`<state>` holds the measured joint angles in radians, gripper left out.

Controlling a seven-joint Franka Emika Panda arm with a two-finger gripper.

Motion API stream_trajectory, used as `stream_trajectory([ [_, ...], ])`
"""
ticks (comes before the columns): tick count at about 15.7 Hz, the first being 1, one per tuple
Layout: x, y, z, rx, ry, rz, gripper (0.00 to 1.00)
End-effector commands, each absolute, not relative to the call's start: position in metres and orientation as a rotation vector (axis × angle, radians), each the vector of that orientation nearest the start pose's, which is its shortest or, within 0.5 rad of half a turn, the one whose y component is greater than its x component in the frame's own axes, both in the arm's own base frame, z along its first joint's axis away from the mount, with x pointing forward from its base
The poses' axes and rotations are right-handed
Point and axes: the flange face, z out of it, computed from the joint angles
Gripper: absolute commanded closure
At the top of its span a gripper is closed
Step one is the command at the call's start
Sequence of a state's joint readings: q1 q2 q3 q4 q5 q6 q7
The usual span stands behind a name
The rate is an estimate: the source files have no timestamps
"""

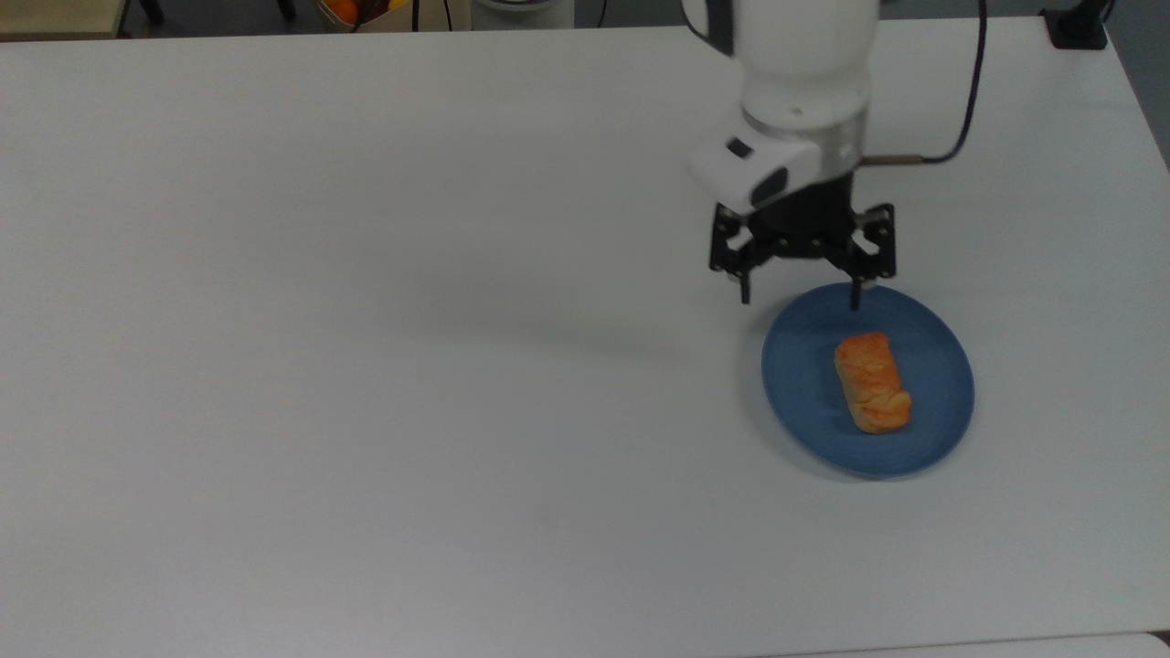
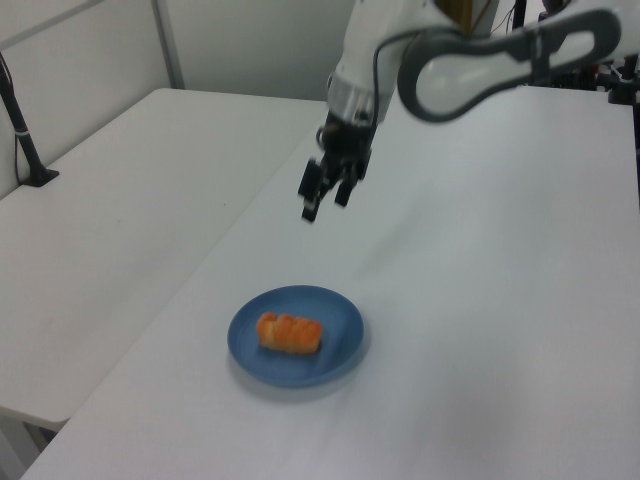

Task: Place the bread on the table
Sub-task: 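Lower the gripper and close it around the bread roll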

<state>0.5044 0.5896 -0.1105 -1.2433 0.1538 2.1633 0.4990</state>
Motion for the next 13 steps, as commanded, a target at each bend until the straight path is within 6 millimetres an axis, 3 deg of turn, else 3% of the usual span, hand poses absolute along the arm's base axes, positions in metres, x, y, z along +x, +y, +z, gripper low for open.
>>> stream_trajectory([
  [1, 0.694, 0.361, 0.422, -2.914, 0.135, -0.460, 0.00],
  [6, 0.688, 0.400, 0.367, -2.960, 0.026, -0.495, 0.00],
  [11, 0.675, 0.433, 0.344, -2.972, -0.071, -0.548, 0.00],
  [13, 0.677, 0.435, 0.337, -2.973, -0.067, -0.574, 0.00],
])
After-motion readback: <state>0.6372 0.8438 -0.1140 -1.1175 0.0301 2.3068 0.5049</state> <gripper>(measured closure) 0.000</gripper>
